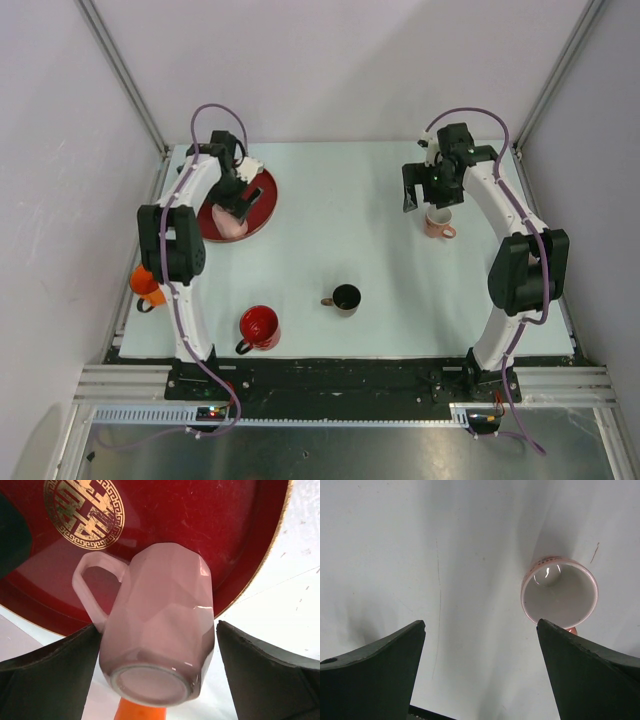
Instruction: Turn the mug right side up
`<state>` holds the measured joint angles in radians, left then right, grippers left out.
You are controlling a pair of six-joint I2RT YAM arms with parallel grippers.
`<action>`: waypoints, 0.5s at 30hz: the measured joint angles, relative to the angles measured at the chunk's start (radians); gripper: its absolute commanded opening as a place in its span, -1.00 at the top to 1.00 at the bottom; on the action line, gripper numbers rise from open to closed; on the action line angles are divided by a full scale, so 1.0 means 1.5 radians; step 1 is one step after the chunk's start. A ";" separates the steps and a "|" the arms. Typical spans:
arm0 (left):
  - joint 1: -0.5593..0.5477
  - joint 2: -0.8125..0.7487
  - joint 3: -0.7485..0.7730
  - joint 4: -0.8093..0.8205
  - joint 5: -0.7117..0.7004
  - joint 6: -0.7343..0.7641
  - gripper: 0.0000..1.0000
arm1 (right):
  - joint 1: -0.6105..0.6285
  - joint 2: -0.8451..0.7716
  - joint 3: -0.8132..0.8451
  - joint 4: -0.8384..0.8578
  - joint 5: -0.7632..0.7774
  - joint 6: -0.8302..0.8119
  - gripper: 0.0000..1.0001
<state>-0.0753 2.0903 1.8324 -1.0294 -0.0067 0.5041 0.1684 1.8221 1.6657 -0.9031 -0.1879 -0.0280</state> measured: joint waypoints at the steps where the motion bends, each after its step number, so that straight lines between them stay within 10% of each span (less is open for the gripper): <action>1: 0.000 0.005 -0.001 0.000 -0.007 0.000 -0.99 | 0.000 0.000 0.000 0.000 0.000 0.000 -0.99; 6: 0.000 0.022 -0.003 -0.003 -0.023 -0.002 -0.90 | 0.000 0.000 0.000 0.000 -0.001 -0.002 -0.99; 12: 0.000 0.025 -0.003 -0.006 -0.021 -0.006 0.65 | 0.000 0.000 0.000 -0.003 -0.001 -0.002 -0.99; 15: 0.000 0.024 -0.003 -0.005 -0.021 -0.002 0.95 | 0.000 0.000 0.000 -0.003 -0.001 -0.002 -0.99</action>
<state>-0.0757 2.1269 1.8278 -1.0367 -0.0380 0.5014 0.1684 1.8221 1.6661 -0.9073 -0.1886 -0.0311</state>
